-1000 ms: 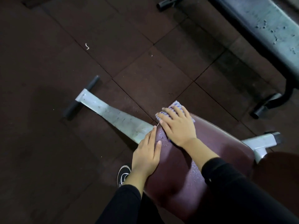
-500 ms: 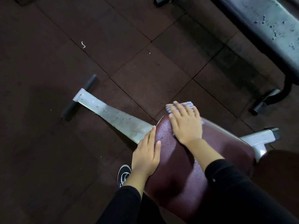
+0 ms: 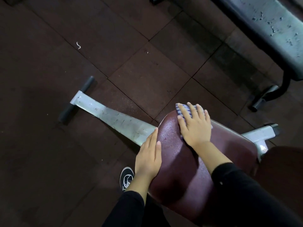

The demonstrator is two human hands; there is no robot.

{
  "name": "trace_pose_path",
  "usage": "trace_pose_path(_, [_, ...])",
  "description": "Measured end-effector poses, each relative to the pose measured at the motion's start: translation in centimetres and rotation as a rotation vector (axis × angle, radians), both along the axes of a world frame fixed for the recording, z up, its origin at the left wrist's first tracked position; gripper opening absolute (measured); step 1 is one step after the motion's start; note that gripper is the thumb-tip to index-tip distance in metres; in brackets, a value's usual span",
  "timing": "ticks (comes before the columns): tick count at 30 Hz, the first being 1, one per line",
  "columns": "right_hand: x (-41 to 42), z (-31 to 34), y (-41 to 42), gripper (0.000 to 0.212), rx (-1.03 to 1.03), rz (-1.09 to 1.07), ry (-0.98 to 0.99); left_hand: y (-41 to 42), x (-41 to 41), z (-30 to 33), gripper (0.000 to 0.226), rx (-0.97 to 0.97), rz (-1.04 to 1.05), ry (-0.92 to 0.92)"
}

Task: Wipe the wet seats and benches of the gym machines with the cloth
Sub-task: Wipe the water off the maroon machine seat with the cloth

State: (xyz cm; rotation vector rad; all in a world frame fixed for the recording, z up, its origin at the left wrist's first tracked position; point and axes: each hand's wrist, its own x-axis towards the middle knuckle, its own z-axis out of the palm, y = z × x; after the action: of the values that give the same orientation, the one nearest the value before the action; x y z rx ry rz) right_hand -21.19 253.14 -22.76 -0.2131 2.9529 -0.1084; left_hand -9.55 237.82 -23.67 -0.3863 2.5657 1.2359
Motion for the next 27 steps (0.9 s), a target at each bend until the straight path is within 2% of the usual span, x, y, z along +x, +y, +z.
trace_pose_path(4, [2.7, 0.2, -4.4, 0.043, -0.022, 0.204, 0.024, -0.6, 2.7, 0.3, 0.052, -0.004, 0.136, -0.113])
trace_pose_path(7, [5.3, 0.5, -5.4, 0.040, -0.027, 0.354, -0.016, -1.0, 5.8, 0.2, 0.045, 0.083, 0.229, -0.228])
trace_pose_path(15, [6.7, 0.7, -6.2, 0.035, -0.028, 0.328, -0.024, -0.9, 7.0, -1.4, 0.045, 0.352, 0.366, -0.126])
trace_pose_path(18, [10.5, 0.6, -7.0, 0.036, -0.051, 0.491, -0.041, -0.9, 7.7, -2.2, 0.038, 0.490, 0.430, -0.098])
trace_pose_path(21, [11.0, 0.6, -6.4, 0.035, -0.082, 0.579, -0.034, -0.9, 8.1, -2.4, 0.051, 0.510, 0.430, -0.090])
trace_pose_path(24, [7.1, 0.1, -5.4, 0.031, -0.012, 0.545, -0.007, -0.9, 8.0, -2.2, 0.051, 0.438, 0.435, -0.117])
trace_pose_path(27, [2.2, 0.1, -4.3, 0.036, 0.042, 0.322, 0.007, -1.0, 7.9, -1.6, 0.043, 0.442, 0.410, -0.147])
